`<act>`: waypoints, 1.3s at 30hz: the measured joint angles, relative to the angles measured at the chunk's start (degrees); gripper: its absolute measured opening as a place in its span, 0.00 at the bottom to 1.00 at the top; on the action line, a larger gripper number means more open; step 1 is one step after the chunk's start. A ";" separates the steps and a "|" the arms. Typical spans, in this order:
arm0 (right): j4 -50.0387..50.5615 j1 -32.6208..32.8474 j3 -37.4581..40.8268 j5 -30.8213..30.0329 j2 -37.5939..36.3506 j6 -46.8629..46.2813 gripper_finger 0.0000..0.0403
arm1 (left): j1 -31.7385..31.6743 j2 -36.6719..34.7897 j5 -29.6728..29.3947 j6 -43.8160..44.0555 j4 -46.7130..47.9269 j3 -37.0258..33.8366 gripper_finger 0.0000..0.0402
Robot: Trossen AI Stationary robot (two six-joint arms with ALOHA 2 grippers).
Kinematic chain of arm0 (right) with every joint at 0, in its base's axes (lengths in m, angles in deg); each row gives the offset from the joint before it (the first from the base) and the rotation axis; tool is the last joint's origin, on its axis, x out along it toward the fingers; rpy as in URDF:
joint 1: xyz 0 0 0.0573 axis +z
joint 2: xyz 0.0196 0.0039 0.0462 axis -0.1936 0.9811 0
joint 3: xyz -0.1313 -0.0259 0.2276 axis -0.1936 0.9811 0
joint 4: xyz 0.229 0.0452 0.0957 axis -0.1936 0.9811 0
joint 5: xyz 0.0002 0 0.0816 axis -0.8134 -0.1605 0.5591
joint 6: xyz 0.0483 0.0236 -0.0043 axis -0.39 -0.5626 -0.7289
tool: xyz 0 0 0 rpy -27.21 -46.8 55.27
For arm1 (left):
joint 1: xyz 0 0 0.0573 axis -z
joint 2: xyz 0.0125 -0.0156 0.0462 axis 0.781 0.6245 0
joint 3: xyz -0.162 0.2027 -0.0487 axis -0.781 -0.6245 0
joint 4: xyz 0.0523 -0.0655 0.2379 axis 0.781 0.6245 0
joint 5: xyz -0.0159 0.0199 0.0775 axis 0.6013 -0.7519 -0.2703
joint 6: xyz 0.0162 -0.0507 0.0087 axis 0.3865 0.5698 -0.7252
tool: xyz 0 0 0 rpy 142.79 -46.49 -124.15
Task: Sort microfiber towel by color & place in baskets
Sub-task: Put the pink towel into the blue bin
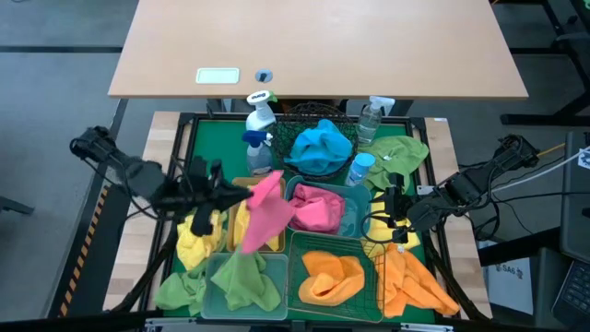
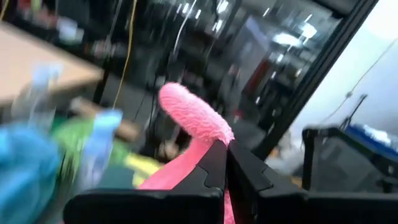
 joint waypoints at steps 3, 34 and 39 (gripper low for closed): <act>-0.01 -0.01 0.00 0.00 0.00 0.00 0.46 | -4.28 1.69 4.54 -6.78 -9.42 0.00 0.00; -0.01 -0.01 0.00 0.02 0.00 -0.12 0.46 | -24.06 28.81 31.23 -12.11 -17.98 0.04 0.00; -0.01 -0.01 0.00 0.02 0.00 -0.15 0.46 | -24.04 33.16 31.23 -12.11 -9.44 0.03 0.00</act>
